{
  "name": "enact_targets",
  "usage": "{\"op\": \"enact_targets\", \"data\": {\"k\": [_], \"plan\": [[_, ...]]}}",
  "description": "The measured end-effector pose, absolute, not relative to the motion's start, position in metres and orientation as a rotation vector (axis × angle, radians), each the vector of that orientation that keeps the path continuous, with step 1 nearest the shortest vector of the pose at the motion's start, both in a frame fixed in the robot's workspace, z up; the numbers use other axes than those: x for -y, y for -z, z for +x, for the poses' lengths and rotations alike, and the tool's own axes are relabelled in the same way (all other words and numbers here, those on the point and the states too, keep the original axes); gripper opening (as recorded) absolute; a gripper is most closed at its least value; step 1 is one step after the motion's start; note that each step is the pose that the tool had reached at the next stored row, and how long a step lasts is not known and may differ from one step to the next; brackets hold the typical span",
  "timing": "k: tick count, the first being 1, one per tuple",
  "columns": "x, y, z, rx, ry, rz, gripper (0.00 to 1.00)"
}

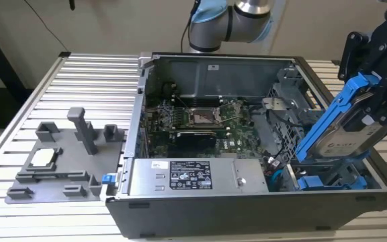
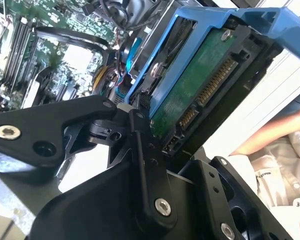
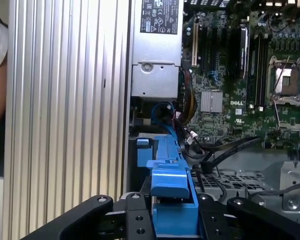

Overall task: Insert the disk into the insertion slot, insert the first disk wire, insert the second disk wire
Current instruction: 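Insert the disk into the insertion slot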

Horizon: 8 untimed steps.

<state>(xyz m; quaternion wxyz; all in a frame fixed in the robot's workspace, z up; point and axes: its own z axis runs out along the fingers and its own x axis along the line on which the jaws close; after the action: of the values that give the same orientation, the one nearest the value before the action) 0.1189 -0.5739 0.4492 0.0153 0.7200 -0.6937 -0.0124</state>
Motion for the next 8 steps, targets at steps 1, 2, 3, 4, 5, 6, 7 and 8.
{"op": "enact_targets", "data": {"k": [1, 2, 3, 4, 5, 6, 7, 8], "plan": [[0.5742, -0.4476, 0.1191, 2.158, 0.039, 2.24, 0.33], [0.5745, -0.4462, 0.1193, 2.158, 0.039, 2.24, 0.33], [0.5751, -0.445, 0.1195, 2.158, 0.039, 2.241, 0.33], [0.5756, -0.444, 0.1197, 2.158, 0.039, 2.241, 0.33], [0.5762, -0.4426, 0.1198, 2.158, 0.039, 2.241, 0.33], [0.5767, -0.4412, 0.1199, 2.158, 0.039, 2.24, 0.33], [0.577, -0.4396, 0.12, 2.158, 0.039, 2.241, 0.33], [0.5772, -0.438, 0.1201, 2.158, 0.039, 2.241, 0.33]]}}
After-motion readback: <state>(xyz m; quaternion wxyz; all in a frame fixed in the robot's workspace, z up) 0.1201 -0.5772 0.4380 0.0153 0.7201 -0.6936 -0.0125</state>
